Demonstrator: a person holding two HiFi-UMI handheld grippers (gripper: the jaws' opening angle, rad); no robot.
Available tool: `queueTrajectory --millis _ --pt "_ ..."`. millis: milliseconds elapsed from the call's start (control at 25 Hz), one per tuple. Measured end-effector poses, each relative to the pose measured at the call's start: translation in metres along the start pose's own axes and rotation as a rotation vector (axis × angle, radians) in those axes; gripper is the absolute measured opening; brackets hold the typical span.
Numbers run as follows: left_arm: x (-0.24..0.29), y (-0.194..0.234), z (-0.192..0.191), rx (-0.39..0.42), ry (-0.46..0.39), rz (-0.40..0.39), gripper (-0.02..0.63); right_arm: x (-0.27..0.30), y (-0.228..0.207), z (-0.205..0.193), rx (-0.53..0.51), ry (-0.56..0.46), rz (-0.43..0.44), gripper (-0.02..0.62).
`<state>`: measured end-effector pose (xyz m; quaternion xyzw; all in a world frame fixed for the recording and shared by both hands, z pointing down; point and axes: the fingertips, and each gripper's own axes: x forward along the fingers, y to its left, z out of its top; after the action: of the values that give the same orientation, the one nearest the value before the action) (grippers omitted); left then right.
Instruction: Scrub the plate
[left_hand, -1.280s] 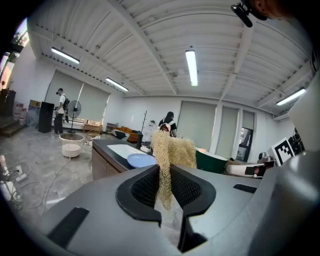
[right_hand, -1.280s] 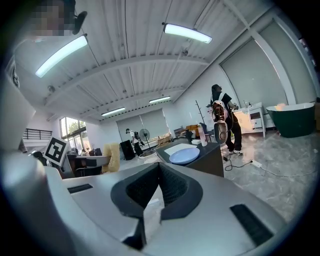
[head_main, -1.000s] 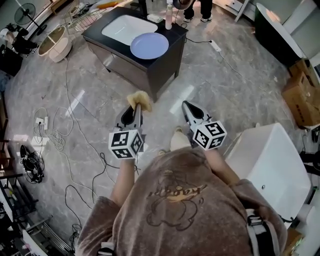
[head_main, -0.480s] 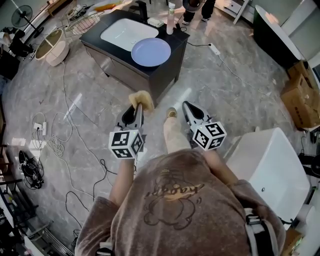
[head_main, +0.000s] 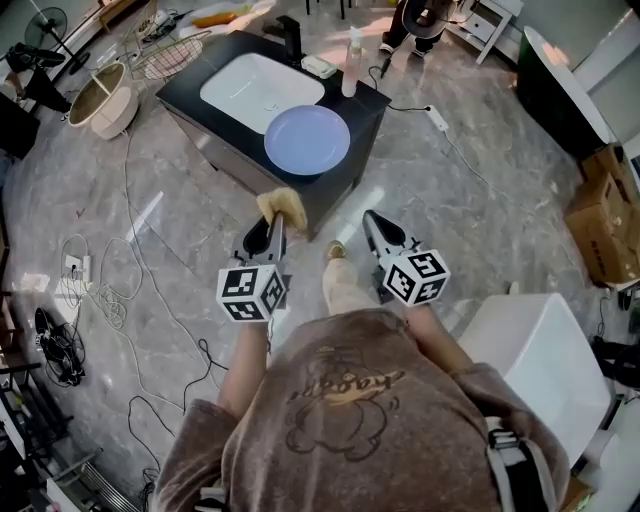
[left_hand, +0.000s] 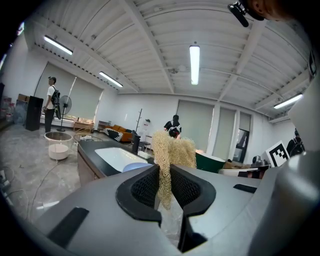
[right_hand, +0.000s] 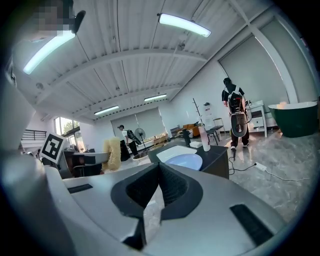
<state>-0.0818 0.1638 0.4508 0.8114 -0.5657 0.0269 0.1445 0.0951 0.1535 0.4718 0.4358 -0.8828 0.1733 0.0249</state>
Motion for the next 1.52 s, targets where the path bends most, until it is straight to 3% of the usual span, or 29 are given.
queueTrajectory --millis 760,1200,1520 --pt "0.204 0.080 0.075 -0.046 0.018 0.105 0.063 0.193 -0.135 0.085 0.018 0.070 0.100 -0.002" --pt "0.252 0.118 0.090 -0.064 0.017 0.122 0.063 0.254 -0.157 0.106 0.014 0.077 0.119 -0.002" --pt "0.265 0.132 0.105 -0.026 0.040 0.051 0.063 0.268 -0.156 0.118 0.041 0.032 0.055 -0.002"
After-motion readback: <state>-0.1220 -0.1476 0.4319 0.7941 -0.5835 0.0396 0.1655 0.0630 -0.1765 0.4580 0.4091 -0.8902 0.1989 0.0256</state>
